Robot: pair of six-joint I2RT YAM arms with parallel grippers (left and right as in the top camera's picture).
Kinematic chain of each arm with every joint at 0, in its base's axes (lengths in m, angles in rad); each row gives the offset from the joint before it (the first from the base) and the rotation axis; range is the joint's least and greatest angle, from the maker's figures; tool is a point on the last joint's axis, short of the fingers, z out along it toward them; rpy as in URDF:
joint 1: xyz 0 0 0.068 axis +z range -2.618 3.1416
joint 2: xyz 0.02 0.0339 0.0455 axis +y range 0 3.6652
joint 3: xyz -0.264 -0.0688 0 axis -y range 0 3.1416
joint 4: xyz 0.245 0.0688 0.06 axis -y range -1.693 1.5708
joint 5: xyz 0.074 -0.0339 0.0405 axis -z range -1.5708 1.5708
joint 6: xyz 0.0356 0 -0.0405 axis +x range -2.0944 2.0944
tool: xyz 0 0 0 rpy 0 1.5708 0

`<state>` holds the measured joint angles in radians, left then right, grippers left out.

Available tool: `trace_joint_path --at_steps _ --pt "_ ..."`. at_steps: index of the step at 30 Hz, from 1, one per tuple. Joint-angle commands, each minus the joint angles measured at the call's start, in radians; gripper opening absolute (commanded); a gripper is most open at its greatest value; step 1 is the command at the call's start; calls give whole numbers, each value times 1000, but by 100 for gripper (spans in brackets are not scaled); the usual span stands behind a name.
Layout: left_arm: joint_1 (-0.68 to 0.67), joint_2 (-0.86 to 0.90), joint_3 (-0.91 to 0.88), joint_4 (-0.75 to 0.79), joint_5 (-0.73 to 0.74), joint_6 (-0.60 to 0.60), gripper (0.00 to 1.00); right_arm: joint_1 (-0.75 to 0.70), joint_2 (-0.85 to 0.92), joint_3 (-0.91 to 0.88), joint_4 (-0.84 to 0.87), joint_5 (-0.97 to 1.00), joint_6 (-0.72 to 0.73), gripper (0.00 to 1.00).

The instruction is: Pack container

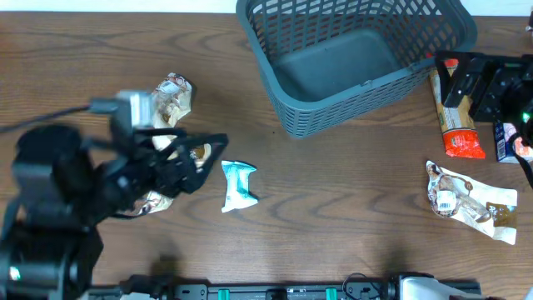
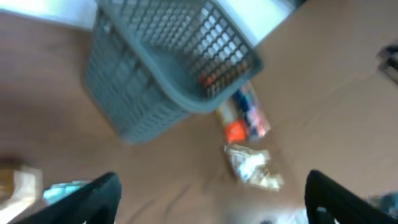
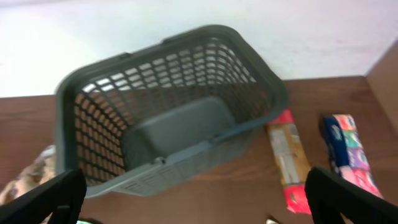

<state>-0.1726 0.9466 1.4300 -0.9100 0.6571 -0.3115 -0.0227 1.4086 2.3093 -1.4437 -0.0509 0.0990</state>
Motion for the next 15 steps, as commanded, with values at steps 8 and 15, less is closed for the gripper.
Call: trace_joint_path --at_steps 8,15 --pt "-674 400 480 -231 -718 141 84 -46 190 17 -8 -85 -107 99" --pt "-854 594 508 -286 -789 -30 84 -103 326 76 19 -241 -187 99"
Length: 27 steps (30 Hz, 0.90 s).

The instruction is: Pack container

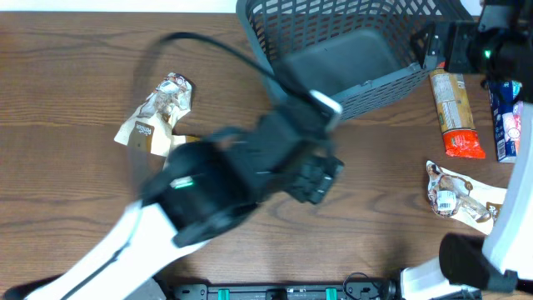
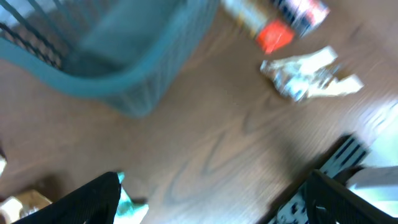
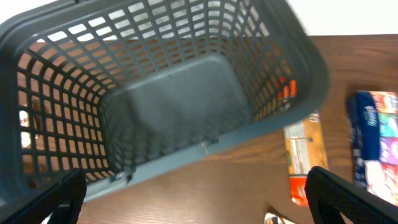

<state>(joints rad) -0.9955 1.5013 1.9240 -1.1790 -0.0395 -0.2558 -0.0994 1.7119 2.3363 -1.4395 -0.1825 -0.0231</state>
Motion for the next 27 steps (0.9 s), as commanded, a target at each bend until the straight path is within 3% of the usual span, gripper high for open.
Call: trace_joint_path --at_steps 1,12,20,27 --pt "-44 55 14 -23 -92 -103 84 -36 33 56 31 -145 -71 99" --pt "-122 102 13 1 -93 -143 84 -75 142 73 261 -293 -101 99" --pt "-122 102 12 16 -111 -142 84 -106 252 73 402 -245 190 99" --pt "-122 102 12 21 -111 -143 84 -142 341 73 456 -348 219 99"
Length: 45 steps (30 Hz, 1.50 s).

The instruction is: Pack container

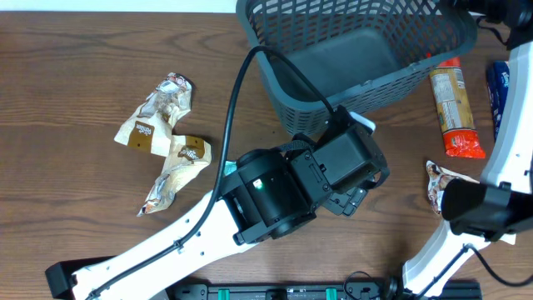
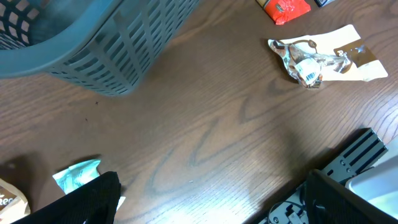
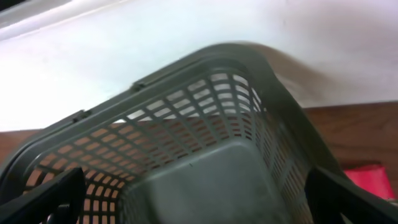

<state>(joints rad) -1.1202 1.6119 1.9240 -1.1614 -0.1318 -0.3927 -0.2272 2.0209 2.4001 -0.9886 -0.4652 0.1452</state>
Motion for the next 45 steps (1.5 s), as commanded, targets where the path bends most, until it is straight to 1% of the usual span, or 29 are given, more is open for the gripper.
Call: trace_joint_path --at_steps 1,3,5,8,9,10,11,12,13,14,17,22,24,28,35,39,45 --pt "2 -9 12 3 -19 -6 84 -18 44 10 7 -80 62 99" --pt "2 -9 12 3 -18 -5 84 -18 64 10 13 -119 60 99" --pt "2 -9 12 3 -18 -6 84 -18 75 10 17 -139 60 74" --pt "2 -9 12 12 -19 -5 84 -9 82 10 16 -142 60 45" --pt "2 -9 12 13 -19 -5 82 -5 82 10 18 -142 61 36" --pt "2 -9 12 14 -19 -2 68 0 82 10 20 -142 61 27" --pt "2 -9 12 14 -20 -1 33 6 82 10 20 -142 65 20" --pt "2 -9 11 15 -29 -2 6 12 82 10 19 -142 69 13" --pt "2 -9 11 15 -40 -2 6 18 82 10 16 -142 69 6" --pt "2 -9 11 16 -47 -2 6 21 82 10 11 -141 68 1" --pt "2 -9 11 19 -94 -3 6 31 82 9 1 -135 78 1" --pt "4 3 11 34 -196 -13 6 32 82 9 -19 -47 214 1" --pt "9 16 5 59 -194 -13 6 32 82 9 -42 -14 221 1" --pt "9 59 -9 98 -192 -13 6 35 85 7 -92 -3 116 1" --pt "9 109 -9 109 -192 -13 6 45 85 6 -163 -2 -51 1" --pt "11 117 -9 108 -192 -13 6 51 85 6 -183 -2 -97 1" --pt "23 117 -42 118 -193 -13 6 52 85 6 -207 -2 -124 1"
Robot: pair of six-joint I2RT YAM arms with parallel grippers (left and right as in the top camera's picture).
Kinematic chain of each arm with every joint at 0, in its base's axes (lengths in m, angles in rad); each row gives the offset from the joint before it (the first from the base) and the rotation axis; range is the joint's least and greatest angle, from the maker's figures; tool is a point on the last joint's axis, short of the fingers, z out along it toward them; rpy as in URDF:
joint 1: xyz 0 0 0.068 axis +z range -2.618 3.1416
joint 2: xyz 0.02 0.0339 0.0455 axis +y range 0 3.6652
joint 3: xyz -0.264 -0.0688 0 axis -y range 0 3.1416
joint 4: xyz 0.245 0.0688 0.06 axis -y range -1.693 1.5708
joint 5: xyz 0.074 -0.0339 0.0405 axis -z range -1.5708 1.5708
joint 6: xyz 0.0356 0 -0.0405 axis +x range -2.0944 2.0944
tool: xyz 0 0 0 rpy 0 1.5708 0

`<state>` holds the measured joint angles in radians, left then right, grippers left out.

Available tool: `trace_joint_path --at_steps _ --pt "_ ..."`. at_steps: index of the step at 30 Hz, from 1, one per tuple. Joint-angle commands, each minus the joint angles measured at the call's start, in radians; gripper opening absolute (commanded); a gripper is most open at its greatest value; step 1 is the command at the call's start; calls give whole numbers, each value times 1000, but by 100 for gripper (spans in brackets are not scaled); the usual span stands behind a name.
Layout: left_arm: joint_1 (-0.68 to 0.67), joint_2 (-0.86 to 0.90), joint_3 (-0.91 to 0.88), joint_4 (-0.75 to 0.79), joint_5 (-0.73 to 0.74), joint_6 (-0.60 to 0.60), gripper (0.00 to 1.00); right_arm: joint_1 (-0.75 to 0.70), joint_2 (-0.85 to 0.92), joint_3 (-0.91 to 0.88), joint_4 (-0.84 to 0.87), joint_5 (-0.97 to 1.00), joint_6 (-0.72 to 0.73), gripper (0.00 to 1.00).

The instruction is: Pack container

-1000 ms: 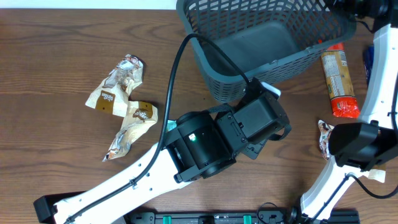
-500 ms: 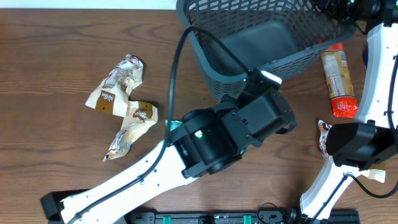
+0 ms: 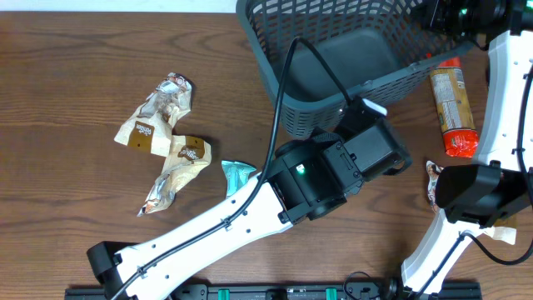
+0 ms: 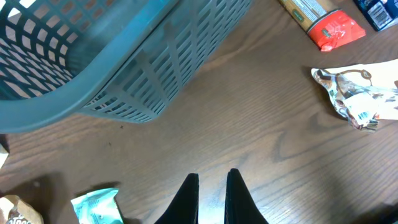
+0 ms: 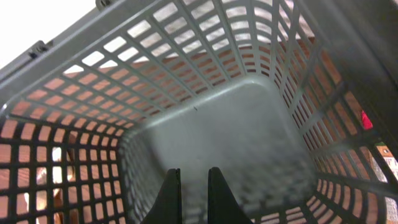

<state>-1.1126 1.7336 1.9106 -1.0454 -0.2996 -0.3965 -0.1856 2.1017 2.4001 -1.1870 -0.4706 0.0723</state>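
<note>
The grey-blue mesh basket (image 3: 350,50) stands empty at the back of the table. My left gripper (image 4: 211,178) hovers over bare wood just in front of it, shut with nothing held. A teal packet (image 4: 94,205) lies low left of those fingers and peeks out beside the left arm (image 3: 237,173). My right gripper (image 5: 191,172) hangs over the basket's back right corner, pointing down at its floor (image 5: 236,137), shut and empty. An orange-tipped packet (image 3: 454,104) lies right of the basket.
Two crumpled brown-and-white wrappers (image 3: 162,104) (image 3: 179,167) lie at the left. A silver wrapper (image 4: 356,99) lies at the right front, largely behind the right arm in the overhead view. A blue pack (image 4: 380,9) sits beyond the orange-tipped packet. The white left arm (image 3: 250,217) crosses the table's front.
Both grippers stood wide open and are now shut on nothing. The left wrist sits a little further right, closer to the basket. The right wrist now looks down into the basket.
First the left arm was at the table's left by the wrappers and the right by the orange-tipped packet, both open. Then the left was mid-table and the right at the basket's back corner. Later the left stood before the basket. Now both are shut, empty.
</note>
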Motion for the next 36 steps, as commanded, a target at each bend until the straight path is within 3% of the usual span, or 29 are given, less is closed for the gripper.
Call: trace_joint_path --at_steps 1,36 --pt "23 -5 -45 8 -24 -9 6 11 5 6 -18 3 -65 1" --pt "215 70 -90 143 60 40 6 11 5 6 -134 124 -142 1"
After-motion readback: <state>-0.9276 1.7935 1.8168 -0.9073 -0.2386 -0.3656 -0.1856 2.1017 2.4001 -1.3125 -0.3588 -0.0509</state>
